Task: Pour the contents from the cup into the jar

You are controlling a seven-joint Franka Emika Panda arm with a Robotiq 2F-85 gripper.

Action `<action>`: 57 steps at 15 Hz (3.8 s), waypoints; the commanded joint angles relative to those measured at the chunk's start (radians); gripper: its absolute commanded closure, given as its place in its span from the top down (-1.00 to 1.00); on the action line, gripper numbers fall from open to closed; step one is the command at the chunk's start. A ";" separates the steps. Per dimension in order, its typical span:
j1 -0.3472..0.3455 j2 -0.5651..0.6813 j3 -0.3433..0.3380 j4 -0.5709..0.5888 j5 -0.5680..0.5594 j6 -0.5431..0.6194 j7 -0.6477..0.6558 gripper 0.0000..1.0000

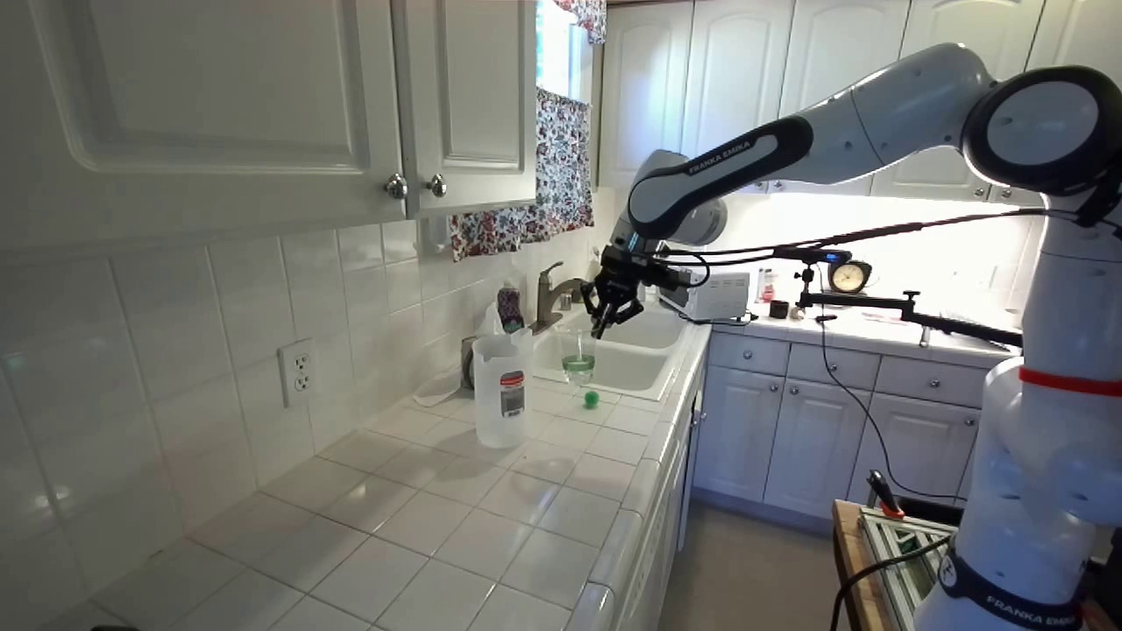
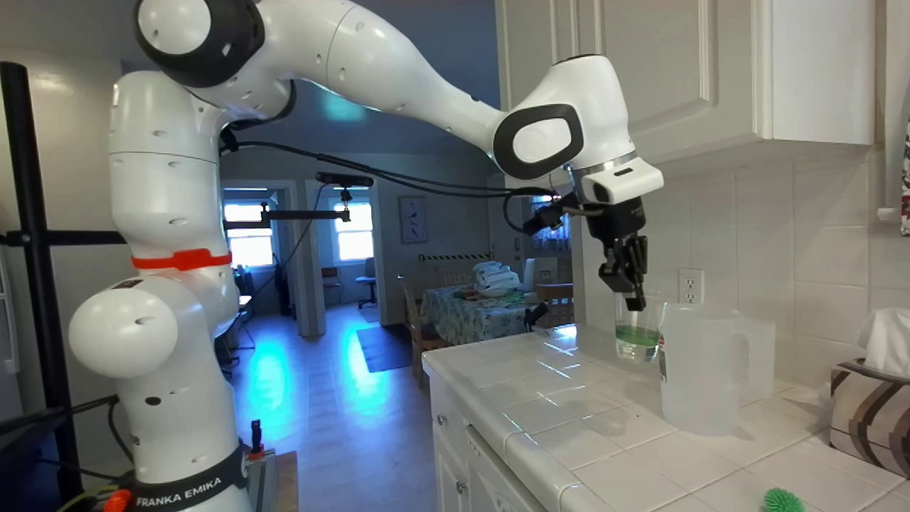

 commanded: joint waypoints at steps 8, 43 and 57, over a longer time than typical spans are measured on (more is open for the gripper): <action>-0.015 0.032 -0.008 0.050 0.008 -0.020 0.027 -0.97; 0.094 0.281 -0.077 0.384 -0.528 0.045 0.360 -0.97; 0.180 0.336 -0.102 0.442 -0.866 0.036 0.485 -0.97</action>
